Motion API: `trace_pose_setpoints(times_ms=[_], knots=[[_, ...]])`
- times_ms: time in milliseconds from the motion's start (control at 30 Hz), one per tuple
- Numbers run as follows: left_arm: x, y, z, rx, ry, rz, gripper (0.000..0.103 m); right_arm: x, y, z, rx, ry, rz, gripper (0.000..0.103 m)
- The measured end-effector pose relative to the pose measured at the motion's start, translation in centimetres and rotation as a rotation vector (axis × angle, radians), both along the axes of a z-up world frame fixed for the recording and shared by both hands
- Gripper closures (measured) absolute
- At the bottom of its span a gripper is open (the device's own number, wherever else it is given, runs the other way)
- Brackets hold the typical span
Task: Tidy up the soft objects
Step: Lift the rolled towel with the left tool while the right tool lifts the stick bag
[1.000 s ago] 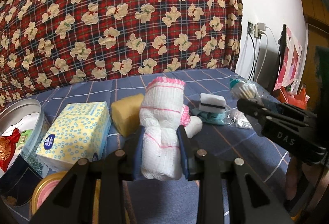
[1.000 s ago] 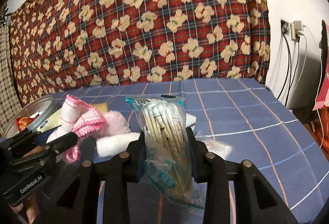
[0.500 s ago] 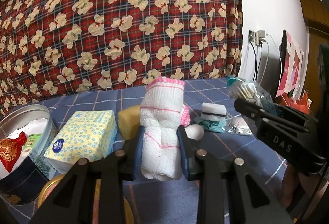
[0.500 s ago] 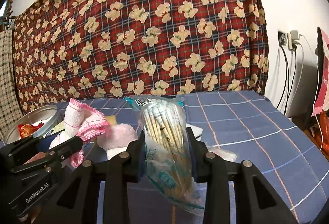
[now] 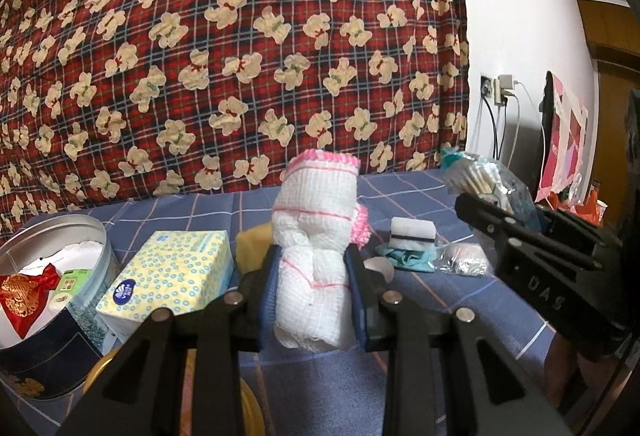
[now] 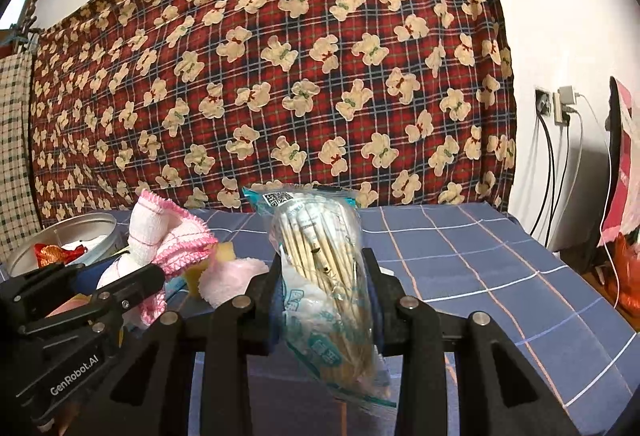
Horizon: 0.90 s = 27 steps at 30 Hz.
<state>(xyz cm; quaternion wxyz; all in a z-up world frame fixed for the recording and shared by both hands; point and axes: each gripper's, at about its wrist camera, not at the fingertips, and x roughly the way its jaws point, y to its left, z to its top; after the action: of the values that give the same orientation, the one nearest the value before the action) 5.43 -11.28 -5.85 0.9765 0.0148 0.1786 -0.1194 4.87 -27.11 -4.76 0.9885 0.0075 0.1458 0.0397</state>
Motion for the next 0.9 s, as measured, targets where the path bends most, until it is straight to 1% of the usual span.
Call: trace_pose_setpoints(times_ms=[367, 667, 900], knots=[[-0.2, 0.9, 0.1, -0.011, -0.013, 0.020, 0.074, 0.2, 0.5, 0.0, 0.008, 0.003, 0.000, 0.066], [-0.2, 2.4, 0.0, -0.031, -0.007, 0.040, 0.074, 0.4, 2.1, 0.0, 0.006, 0.009, 0.020, 0.066], [-0.3, 3.1, -0.1, -0.031, -0.003, 0.044, 0.074, 0.6, 3.4, -0.1, 0.009, 0.020, 0.029, 0.066]])
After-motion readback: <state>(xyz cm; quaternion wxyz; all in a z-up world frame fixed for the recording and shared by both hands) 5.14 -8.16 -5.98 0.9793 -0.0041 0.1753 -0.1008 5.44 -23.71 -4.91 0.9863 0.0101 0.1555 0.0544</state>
